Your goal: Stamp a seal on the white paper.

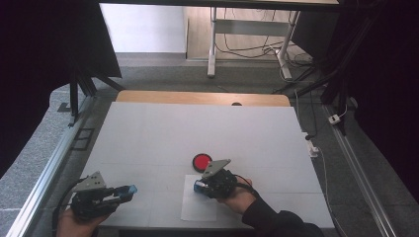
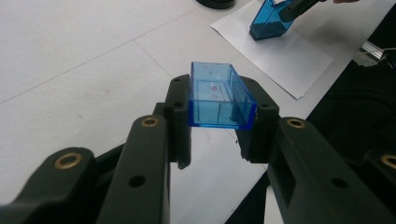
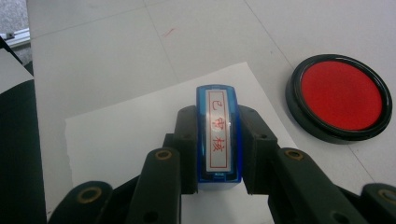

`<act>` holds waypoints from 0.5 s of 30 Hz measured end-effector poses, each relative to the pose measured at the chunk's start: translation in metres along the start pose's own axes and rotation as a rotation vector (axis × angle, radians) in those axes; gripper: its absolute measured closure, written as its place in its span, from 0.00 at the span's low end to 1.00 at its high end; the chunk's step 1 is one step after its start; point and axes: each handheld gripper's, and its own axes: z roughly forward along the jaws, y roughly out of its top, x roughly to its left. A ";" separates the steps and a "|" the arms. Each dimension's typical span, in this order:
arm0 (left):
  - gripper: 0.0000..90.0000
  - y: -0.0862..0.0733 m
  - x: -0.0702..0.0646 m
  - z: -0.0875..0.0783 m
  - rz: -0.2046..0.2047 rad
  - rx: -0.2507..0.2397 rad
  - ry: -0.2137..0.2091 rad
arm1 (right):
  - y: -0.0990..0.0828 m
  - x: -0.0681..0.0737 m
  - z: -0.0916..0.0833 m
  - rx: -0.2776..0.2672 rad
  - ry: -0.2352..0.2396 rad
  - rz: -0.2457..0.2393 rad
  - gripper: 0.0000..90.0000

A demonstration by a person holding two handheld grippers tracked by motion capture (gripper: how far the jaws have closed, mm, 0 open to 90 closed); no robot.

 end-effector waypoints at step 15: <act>0.75 0.000 0.000 0.000 -0.002 -0.003 0.003 | 0.004 -0.002 -0.001 0.024 0.007 0.023 0.79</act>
